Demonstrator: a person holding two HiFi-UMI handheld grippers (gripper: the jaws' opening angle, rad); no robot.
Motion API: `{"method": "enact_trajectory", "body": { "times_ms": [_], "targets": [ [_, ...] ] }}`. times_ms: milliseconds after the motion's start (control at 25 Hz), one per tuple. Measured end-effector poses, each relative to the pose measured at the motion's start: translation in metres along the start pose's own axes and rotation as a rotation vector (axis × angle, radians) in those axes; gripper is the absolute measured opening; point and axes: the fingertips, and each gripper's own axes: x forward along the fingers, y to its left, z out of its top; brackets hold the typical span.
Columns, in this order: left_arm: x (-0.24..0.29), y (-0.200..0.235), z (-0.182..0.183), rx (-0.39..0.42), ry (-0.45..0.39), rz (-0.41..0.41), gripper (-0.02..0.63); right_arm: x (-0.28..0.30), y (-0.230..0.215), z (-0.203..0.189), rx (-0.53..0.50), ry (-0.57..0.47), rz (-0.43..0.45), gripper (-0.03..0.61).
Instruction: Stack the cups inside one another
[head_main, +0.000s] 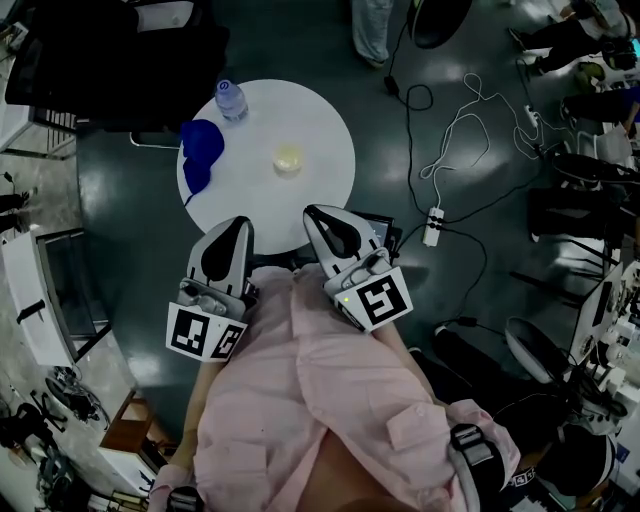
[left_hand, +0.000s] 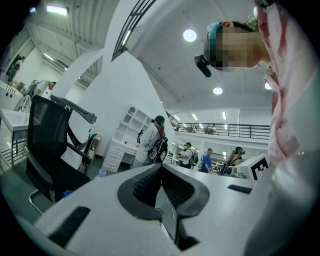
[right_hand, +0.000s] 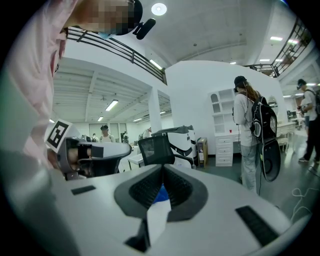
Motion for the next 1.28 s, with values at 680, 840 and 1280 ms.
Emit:
{"method": "enact_trajectory", "body": {
  "times_ms": [680, 840, 1280],
  "targets": [
    [-0.004, 0.008, -0.009, -0.012, 0.012, -0.022, 0.018, -0.001, 0.001, -0.011, 0.007, 0.001, -0.039, 0.034],
    [-0.005, 0.003, -0.009, -0.012, 0.011, -0.036, 0.018, -0.007, 0.001, -0.009, 0.023, -0.004, -0.06, 0.034],
    [-0.013, 0.001, -0.006, -0.004, 0.023, -0.094, 0.018, -0.013, 0.012, -0.004, 0.023, -0.004, -0.116, 0.035]
  ]
}}
